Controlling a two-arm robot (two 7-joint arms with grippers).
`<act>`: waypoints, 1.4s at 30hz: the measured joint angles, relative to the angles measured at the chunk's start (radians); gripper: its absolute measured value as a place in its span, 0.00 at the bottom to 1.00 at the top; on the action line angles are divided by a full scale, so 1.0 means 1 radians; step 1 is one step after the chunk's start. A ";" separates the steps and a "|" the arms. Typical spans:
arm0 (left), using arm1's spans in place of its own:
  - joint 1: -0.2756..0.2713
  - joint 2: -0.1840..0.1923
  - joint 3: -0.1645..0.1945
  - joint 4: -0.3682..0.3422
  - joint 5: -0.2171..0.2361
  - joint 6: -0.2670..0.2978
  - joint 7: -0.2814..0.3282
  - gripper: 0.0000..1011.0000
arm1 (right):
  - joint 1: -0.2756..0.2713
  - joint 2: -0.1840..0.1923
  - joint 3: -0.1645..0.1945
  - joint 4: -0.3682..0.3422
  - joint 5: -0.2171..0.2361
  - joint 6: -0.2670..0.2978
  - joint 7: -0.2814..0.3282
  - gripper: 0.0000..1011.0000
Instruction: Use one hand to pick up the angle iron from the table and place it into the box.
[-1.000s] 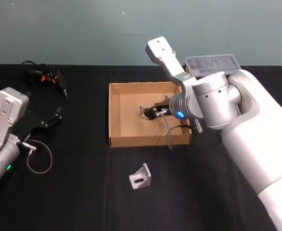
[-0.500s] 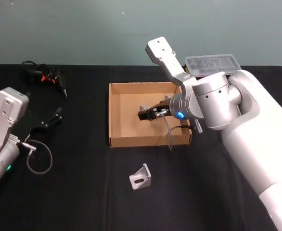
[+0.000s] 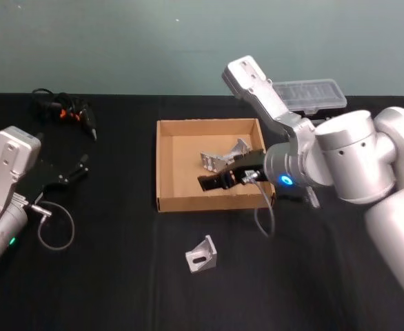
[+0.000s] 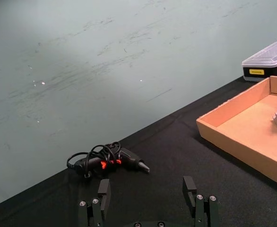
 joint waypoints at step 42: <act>0.000 0.000 0.000 0.000 0.000 0.000 0.000 0.99 | -0.144 0.188 -0.035 -0.326 0.009 0.218 0.167 0.99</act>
